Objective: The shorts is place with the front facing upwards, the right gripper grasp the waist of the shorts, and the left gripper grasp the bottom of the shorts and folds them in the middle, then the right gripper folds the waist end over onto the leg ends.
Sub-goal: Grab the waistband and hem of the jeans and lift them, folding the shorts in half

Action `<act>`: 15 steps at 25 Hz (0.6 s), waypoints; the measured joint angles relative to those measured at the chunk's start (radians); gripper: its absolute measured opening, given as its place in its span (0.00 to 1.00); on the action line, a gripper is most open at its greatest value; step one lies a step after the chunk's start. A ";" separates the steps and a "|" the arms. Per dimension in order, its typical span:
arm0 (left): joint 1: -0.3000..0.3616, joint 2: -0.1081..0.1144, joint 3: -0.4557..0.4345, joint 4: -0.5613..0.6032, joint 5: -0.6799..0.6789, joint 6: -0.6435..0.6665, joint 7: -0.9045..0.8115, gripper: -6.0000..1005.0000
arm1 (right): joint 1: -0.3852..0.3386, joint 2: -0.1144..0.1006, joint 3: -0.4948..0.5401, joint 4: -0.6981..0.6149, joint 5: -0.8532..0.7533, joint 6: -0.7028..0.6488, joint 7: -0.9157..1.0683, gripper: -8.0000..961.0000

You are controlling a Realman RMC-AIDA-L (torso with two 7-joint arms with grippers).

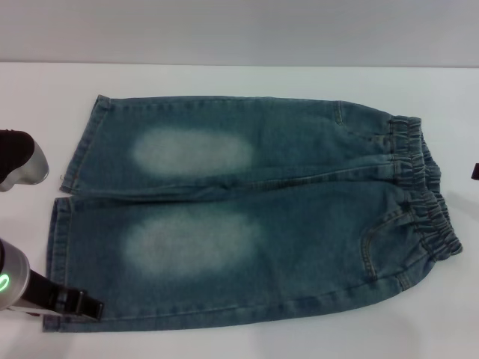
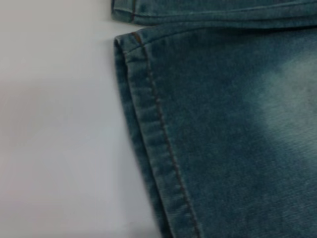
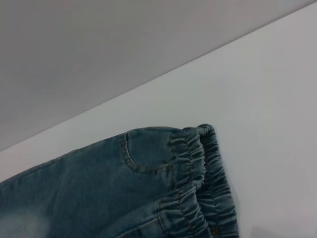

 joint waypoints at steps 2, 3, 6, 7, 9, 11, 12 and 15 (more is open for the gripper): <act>0.000 0.000 0.000 0.000 0.000 0.000 0.000 0.80 | -0.001 0.000 0.003 0.000 0.000 0.004 -0.001 0.85; -0.003 0.000 0.005 -0.003 0.014 -0.001 -0.005 0.80 | -0.002 0.000 0.003 0.000 0.000 0.004 -0.002 0.85; -0.007 0.001 0.011 -0.012 0.016 0.002 -0.008 0.80 | -0.004 0.000 0.004 0.000 0.000 0.004 -0.003 0.85; -0.010 0.001 0.012 -0.022 0.016 0.005 -0.008 0.80 | -0.004 0.000 0.004 0.000 0.000 0.005 -0.003 0.85; -0.014 0.001 0.013 -0.029 0.015 0.006 -0.008 0.80 | -0.002 0.000 0.004 0.000 0.001 0.008 -0.003 0.85; -0.020 0.001 0.015 -0.033 0.013 0.007 -0.008 0.80 | 0.001 0.000 0.003 -0.001 0.001 0.013 -0.003 0.85; -0.022 0.001 0.015 -0.035 0.012 0.007 -0.008 0.80 | 0.002 0.000 0.003 -0.002 0.001 0.014 -0.003 0.85; -0.032 0.001 0.016 -0.049 0.010 0.007 -0.008 0.80 | 0.002 0.000 0.003 -0.006 0.002 0.015 -0.003 0.85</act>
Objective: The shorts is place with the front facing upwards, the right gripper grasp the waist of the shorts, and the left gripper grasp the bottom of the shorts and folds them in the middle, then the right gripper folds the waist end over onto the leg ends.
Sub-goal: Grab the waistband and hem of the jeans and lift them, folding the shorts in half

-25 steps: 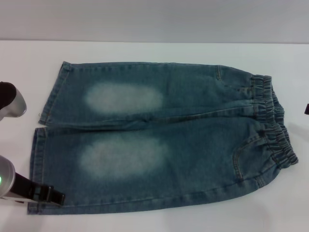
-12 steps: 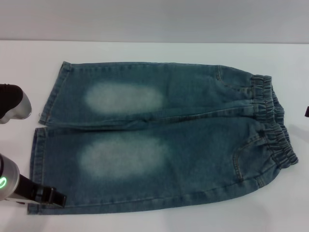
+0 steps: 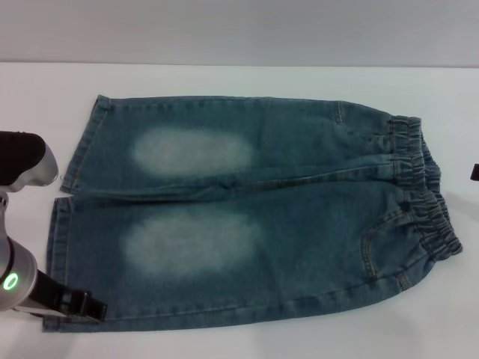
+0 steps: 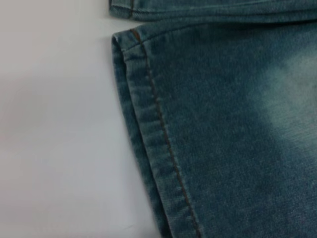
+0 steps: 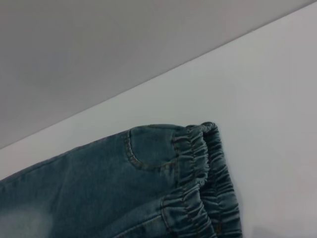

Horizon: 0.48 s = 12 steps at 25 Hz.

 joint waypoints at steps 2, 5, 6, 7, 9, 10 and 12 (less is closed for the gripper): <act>-0.006 0.000 0.001 -0.010 0.000 0.001 0.000 0.80 | 0.002 0.000 0.000 -0.001 0.000 0.000 0.000 0.85; -0.008 0.000 0.003 -0.020 -0.001 0.003 0.000 0.79 | 0.005 -0.002 0.005 0.000 0.000 0.000 -0.001 0.85; -0.009 0.000 0.003 -0.021 0.000 0.002 0.000 0.79 | 0.006 -0.002 0.007 0.000 0.001 0.000 -0.003 0.85; -0.009 0.000 0.003 -0.022 0.000 0.001 0.000 0.79 | 0.007 -0.002 0.010 0.000 0.001 0.001 -0.005 0.85; -0.012 0.000 0.003 -0.023 0.000 -0.001 0.003 0.79 | 0.007 -0.002 0.014 0.000 0.003 0.003 -0.009 0.85; -0.015 0.000 0.002 -0.024 -0.003 -0.003 0.007 0.79 | 0.008 -0.002 0.017 -0.001 0.003 0.003 -0.009 0.85; -0.018 0.000 -0.001 -0.024 -0.006 -0.004 0.009 0.79 | 0.011 -0.001 0.028 0.000 0.005 0.009 -0.013 0.85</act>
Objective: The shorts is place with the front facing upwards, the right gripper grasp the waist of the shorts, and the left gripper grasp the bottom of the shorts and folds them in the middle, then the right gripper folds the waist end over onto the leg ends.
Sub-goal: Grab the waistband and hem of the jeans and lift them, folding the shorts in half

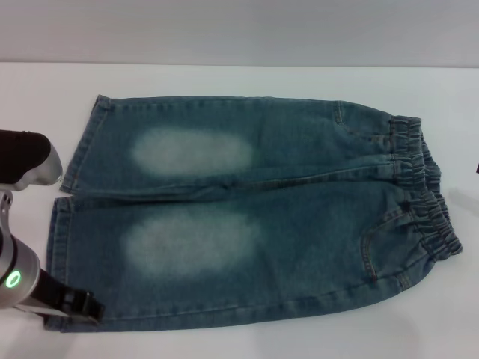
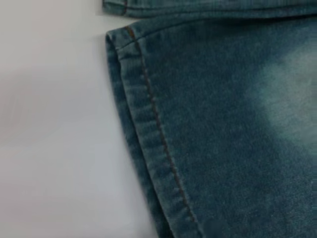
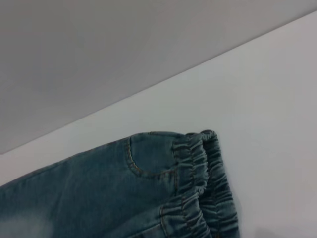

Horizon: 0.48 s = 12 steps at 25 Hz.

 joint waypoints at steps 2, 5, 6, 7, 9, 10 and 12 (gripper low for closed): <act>-0.005 0.001 -0.008 0.002 -0.003 0.001 0.000 0.79 | 0.004 0.001 0.009 0.002 0.000 0.005 -0.004 0.85; -0.008 0.001 -0.009 0.002 0.000 0.001 -0.001 0.68 | 0.007 0.002 0.020 0.005 0.001 0.008 -0.009 0.85; -0.011 0.001 -0.009 0.003 0.002 -0.001 -0.001 0.65 | 0.008 0.002 0.023 0.006 0.002 0.009 -0.010 0.85; -0.012 0.001 -0.009 0.003 0.002 -0.001 -0.001 0.61 | 0.008 0.002 0.025 0.008 0.002 0.010 -0.011 0.85; -0.016 0.001 -0.010 0.004 0.003 -0.003 -0.001 0.46 | 0.008 0.002 0.025 0.008 0.002 0.010 -0.011 0.85; -0.017 0.001 -0.010 0.004 0.003 -0.004 -0.001 0.38 | 0.008 0.002 0.027 0.008 0.003 0.011 -0.011 0.85; -0.020 0.001 -0.010 0.004 0.003 -0.006 -0.001 0.34 | 0.007 0.002 0.032 0.008 0.003 0.013 -0.012 0.85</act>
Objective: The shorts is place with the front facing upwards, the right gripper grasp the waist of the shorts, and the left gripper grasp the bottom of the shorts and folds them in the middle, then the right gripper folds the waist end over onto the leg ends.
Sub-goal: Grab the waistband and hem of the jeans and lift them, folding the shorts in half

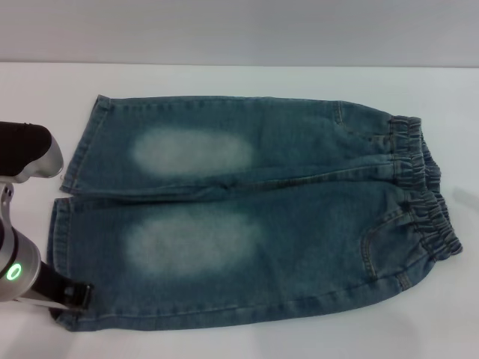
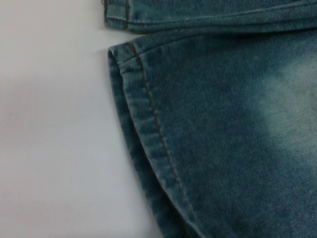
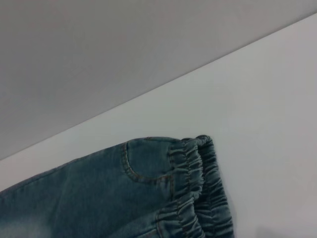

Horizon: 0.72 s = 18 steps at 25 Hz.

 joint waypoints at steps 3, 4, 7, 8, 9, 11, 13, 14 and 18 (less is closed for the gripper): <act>-0.003 0.000 0.000 0.000 0.000 -0.002 0.001 0.28 | 0.000 -0.001 0.005 0.000 0.000 0.002 0.000 0.85; -0.003 0.000 0.000 0.000 0.000 -0.002 0.001 0.26 | 0.000 -0.001 0.006 0.000 0.000 0.002 0.000 0.85; -0.008 0.000 0.000 0.000 0.000 -0.007 0.003 0.19 | -0.001 -0.001 0.015 -0.002 0.000 0.006 0.000 0.85; -0.011 0.000 0.000 0.000 0.000 -0.011 0.004 0.17 | -0.001 0.000 0.016 -0.002 0.000 0.007 0.000 0.85; -0.015 0.000 0.000 0.000 0.001 -0.016 0.004 0.15 | 0.000 0.000 0.016 0.001 0.000 0.008 0.000 0.85; -0.022 0.000 0.000 0.001 0.001 -0.021 0.005 0.09 | 0.001 0.001 0.010 0.008 0.000 0.008 0.000 0.85; -0.028 0.000 0.002 0.001 0.001 -0.022 0.006 0.03 | 0.004 0.002 -0.004 0.027 0.000 0.008 -0.001 0.85; -0.031 0.000 0.003 0.001 0.001 -0.022 0.006 0.00 | 0.006 0.002 -0.010 0.042 0.000 0.004 -0.002 0.85; -0.040 0.000 0.000 0.003 0.001 -0.027 0.009 0.01 | 0.013 0.003 -0.021 0.109 0.004 -0.006 -0.018 0.85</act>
